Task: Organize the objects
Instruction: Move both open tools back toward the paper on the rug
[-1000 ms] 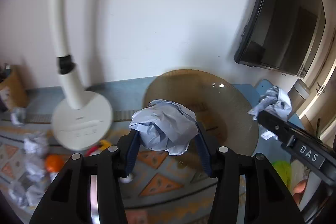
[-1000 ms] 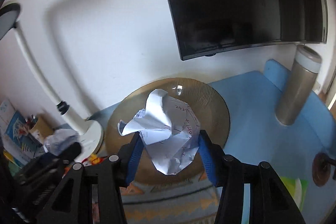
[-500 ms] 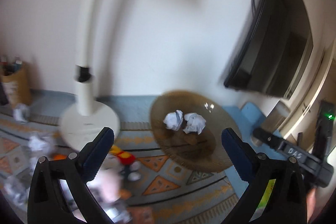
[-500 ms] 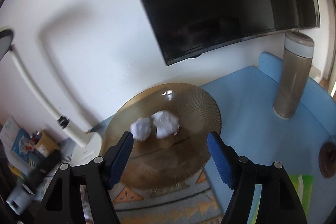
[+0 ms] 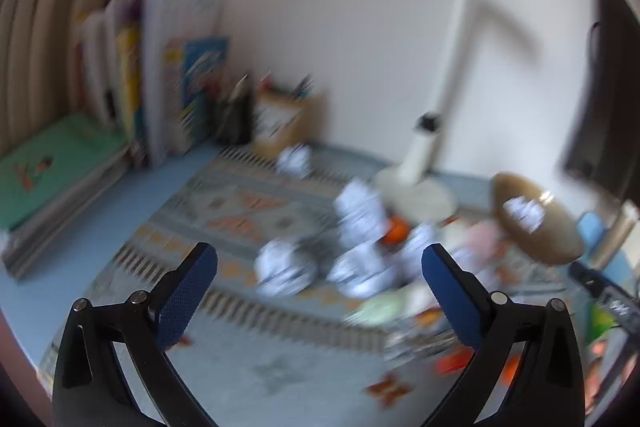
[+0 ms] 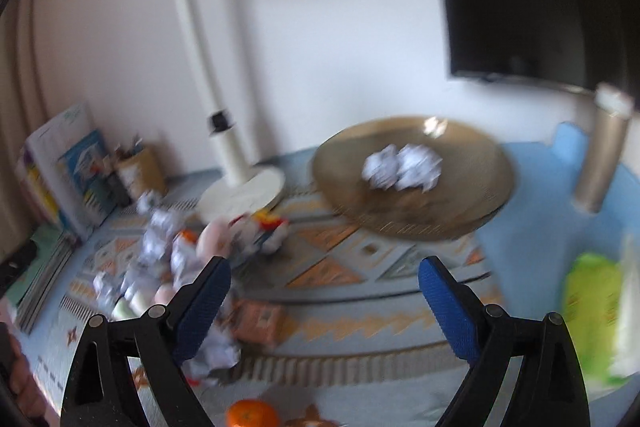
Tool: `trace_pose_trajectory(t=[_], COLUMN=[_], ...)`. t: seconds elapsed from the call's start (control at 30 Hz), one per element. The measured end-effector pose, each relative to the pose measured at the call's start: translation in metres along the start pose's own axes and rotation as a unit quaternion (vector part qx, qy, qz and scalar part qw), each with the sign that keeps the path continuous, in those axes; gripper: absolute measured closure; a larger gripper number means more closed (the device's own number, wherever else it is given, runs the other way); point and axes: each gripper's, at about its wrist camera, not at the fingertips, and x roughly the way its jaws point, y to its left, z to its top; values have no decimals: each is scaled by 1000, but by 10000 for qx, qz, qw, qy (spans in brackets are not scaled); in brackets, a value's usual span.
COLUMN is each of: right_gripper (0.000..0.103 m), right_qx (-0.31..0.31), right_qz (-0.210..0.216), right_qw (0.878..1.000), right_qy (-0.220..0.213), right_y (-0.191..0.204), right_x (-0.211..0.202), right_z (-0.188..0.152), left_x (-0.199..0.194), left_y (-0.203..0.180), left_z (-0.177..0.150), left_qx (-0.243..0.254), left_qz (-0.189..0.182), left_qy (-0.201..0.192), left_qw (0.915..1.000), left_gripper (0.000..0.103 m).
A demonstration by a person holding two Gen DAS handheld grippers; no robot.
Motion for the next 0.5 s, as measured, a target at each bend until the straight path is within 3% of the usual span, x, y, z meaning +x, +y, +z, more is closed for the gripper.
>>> trace_pose_trajectory(t=[0.1, 0.2, 0.4, 0.5], right_gripper=[9, 9, 9, 9], right_qx=[-92, -50, 102, 54], right_qz=[258, 265, 295, 257], right_qw=[9996, 9994, 9981, 9976], right_qy=[41, 203, 525, 644], right_y=[7, 6, -3, 0], right_x=[15, 29, 48, 54], right_z=[-23, -34, -39, -40], left_x=[24, 42, 66, 67], left_y=[25, 41, 59, 61], left_z=[-21, -31, -36, -36], left_qx=[-29, -222, -669, -833], left_qz=[407, 450, 12, -49], left_qy=[128, 224, 815, 829], left_qw=[9991, 9985, 9944, 9931], left_gripper=[1, 1, 1, 1])
